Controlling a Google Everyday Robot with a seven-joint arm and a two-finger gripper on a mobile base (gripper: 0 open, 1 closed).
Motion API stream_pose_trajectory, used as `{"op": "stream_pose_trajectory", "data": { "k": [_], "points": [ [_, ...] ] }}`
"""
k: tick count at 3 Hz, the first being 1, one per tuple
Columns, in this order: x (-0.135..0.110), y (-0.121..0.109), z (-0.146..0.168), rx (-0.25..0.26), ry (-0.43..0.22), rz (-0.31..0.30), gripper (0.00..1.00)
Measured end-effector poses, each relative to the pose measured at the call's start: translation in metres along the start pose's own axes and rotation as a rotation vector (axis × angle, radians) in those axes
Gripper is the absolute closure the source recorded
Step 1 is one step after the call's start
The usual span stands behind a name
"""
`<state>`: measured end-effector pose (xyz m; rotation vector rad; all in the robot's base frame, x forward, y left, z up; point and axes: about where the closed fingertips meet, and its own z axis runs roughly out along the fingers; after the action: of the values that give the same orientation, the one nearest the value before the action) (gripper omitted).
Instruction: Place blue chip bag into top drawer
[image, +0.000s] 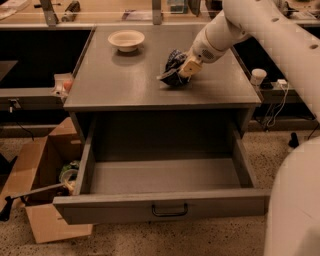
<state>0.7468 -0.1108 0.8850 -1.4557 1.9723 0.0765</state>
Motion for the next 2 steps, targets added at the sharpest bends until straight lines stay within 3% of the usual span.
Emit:
{"op": "stream_pose_trajectory", "data": {
  "k": [1, 2],
  "points": [
    [-0.021, 0.027, -0.046, 0.041, -0.116, -0.046, 0.93],
    [-0.043, 0.067, -0.101, 0.081, -0.275, -0.103, 1.00]
  ]
}}
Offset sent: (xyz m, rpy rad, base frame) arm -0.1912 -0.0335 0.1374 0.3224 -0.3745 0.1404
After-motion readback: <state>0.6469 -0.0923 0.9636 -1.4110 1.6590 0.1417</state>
